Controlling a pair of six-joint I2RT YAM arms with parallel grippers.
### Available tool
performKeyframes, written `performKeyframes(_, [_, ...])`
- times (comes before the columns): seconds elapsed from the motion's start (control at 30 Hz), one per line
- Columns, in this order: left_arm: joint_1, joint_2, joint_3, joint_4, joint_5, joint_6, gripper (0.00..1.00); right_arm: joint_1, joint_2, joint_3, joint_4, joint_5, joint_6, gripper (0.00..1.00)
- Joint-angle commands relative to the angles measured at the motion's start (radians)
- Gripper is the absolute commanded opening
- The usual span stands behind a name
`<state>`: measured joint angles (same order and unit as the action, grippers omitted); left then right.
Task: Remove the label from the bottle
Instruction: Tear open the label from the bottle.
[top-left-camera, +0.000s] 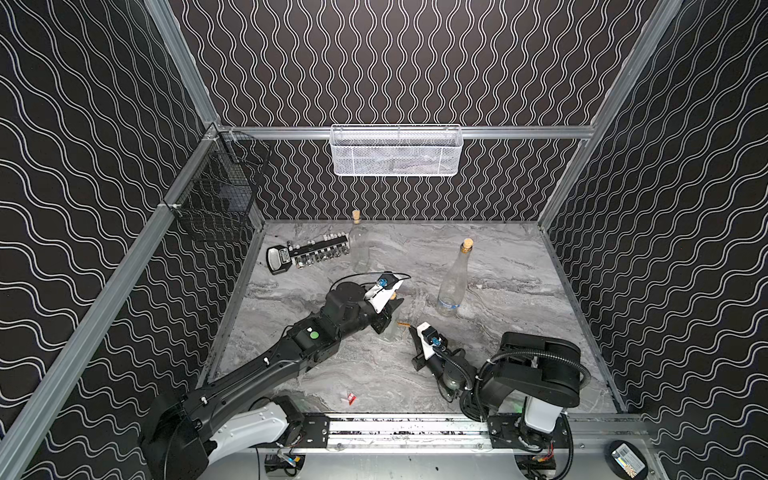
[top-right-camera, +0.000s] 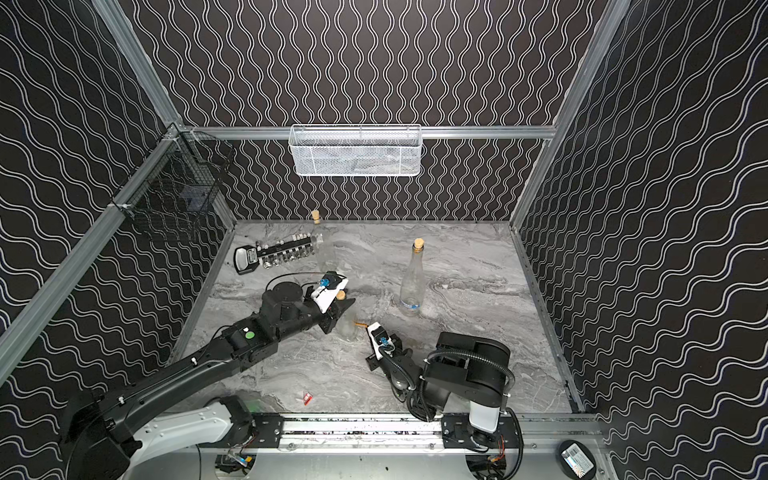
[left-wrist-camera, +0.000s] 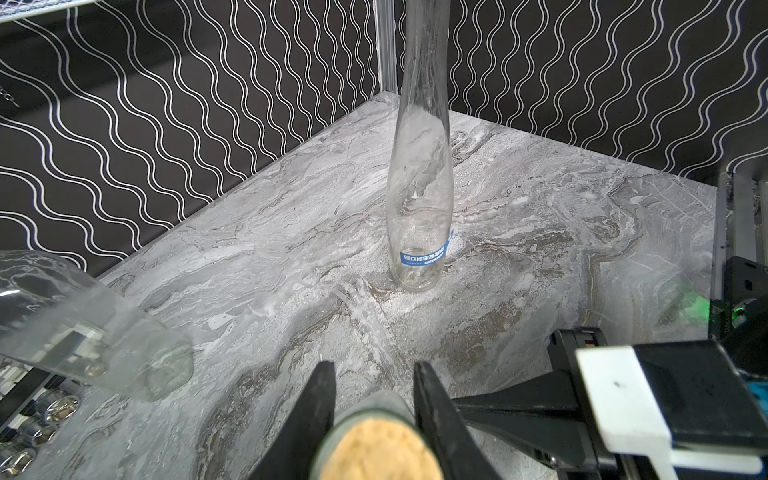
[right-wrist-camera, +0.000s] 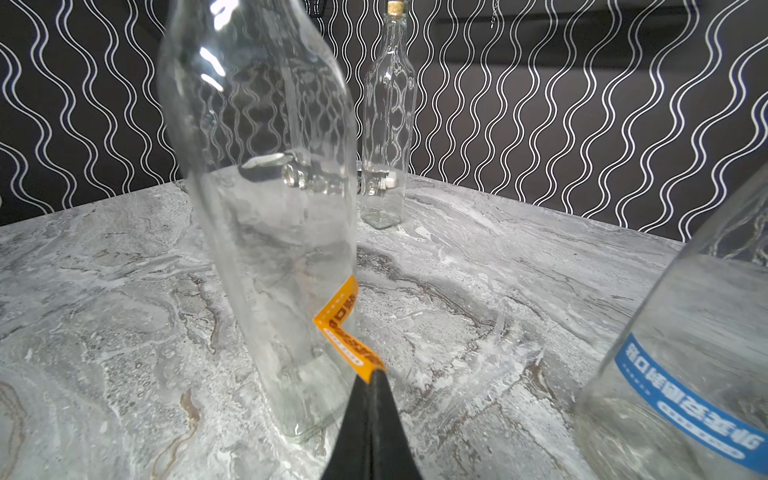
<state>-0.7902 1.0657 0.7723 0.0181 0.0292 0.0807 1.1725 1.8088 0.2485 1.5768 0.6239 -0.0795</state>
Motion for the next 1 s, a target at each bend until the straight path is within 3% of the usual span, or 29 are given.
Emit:
performKeyframes(0.0, [0.005, -0.001, 0.002, -0.093, -0.054, 0.040, 0.00, 0.001, -0.011, -0.005, 0.151, 0.039, -0.006, 0.00])
performKeyframes(0.97, [0.006, 0.008, 0.014, -0.110, -0.024, 0.051, 0.00, 0.000, -0.041, -0.020, 0.150, 0.055, -0.010, 0.00])
